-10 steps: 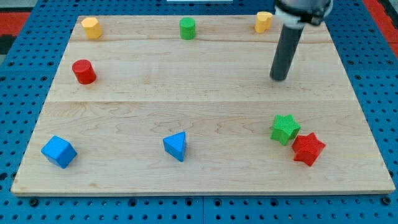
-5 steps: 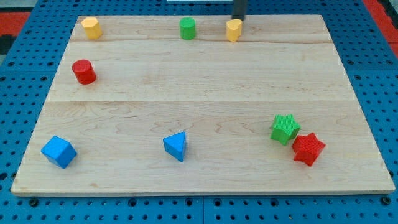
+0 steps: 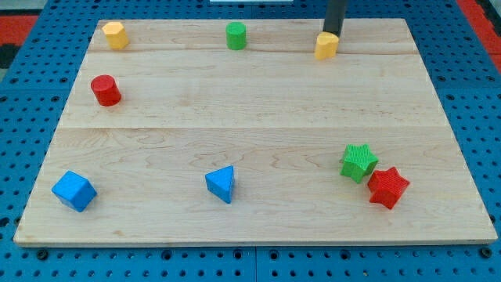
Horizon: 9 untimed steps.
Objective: Move yellow heart into the green star
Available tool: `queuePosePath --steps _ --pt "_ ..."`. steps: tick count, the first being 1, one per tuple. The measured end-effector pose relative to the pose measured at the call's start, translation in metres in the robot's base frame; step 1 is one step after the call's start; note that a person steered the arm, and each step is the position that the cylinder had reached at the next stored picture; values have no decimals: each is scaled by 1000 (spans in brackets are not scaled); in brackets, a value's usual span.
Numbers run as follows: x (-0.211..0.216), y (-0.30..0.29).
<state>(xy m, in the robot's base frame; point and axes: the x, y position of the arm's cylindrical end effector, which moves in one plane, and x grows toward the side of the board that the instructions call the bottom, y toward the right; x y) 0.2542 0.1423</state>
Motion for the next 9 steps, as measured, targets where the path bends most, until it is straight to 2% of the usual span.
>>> queuePosePath --steps 2,3,6,8,9 --pt "17 -32" --pt "47 -44" --pt "170 21" --pt "111 -9" --pt "143 -48"
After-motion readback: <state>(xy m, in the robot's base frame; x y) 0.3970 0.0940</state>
